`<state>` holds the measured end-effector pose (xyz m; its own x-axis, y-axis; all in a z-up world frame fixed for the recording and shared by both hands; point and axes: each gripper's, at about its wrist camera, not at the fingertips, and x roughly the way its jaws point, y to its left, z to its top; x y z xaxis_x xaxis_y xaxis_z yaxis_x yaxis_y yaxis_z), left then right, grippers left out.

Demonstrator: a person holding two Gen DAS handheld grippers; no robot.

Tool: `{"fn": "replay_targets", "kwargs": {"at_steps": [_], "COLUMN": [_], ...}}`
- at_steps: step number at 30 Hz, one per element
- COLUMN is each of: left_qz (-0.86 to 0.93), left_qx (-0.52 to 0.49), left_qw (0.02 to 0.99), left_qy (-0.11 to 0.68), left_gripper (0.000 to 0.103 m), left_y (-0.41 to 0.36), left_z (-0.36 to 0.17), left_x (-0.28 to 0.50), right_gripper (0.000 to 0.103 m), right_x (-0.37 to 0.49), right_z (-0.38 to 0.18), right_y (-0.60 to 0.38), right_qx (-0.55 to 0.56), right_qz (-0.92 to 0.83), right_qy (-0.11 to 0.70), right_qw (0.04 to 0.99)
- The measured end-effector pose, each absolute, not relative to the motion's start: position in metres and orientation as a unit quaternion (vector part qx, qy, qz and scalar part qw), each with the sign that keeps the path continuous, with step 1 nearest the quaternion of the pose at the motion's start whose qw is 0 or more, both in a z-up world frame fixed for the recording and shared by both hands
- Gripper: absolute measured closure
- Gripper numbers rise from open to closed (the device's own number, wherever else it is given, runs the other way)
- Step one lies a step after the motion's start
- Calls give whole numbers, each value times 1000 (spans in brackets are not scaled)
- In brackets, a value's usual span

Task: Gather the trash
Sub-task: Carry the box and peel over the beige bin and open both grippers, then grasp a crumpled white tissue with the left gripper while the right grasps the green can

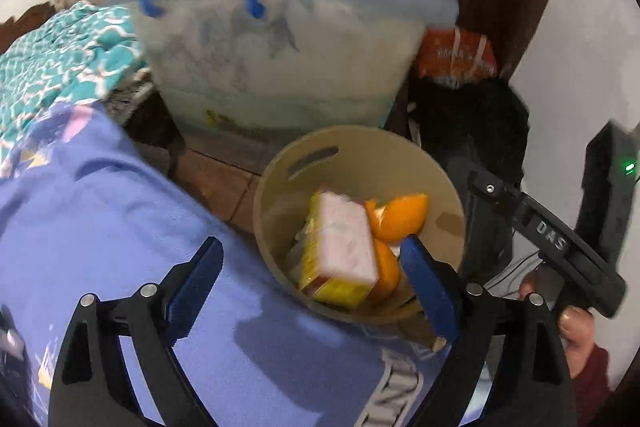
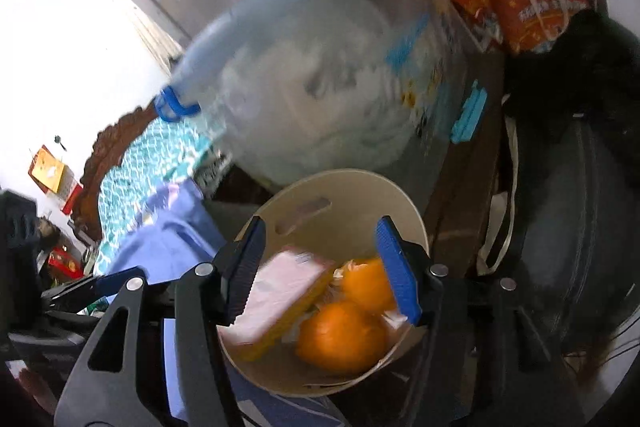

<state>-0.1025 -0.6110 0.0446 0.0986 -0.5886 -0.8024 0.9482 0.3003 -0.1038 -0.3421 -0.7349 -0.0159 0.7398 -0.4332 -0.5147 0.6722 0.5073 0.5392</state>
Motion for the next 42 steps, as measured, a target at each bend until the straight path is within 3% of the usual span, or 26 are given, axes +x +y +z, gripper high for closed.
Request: {"fn": "replay_targets", "kwargs": {"at_steps": [10, 22, 26, 33, 37, 42], "left_qz": [-425, -216, -211, -232, -258, -278], "left_qx": [163, 86, 93, 51, 14, -1], "left_qw": [798, 887, 890, 876, 840, 810], "left_qy": [396, 399, 394, 421, 478, 516], "left_gripper": [17, 15, 15, 15, 15, 15], "left_y": [-411, -195, -186, -178, -188, -210], "left_z": [60, 70, 66, 62, 51, 20], "left_x": [-11, 93, 113, 184, 248, 290], "right_gripper": [44, 43, 26, 26, 26, 18], "right_x": [-284, -121, -50, 80, 135, 152], "right_z": [-7, 13, 32, 81, 63, 32], "right_y": [-691, -551, -484, -422, -417, -415], "right_qx": [388, 298, 225, 120, 145, 140], "right_qz": [-225, -55, 1, 70, 72, 59], "right_qy": [185, 301, 324, 378, 444, 479], "right_qw": [875, 904, 919, 915, 881, 864]}}
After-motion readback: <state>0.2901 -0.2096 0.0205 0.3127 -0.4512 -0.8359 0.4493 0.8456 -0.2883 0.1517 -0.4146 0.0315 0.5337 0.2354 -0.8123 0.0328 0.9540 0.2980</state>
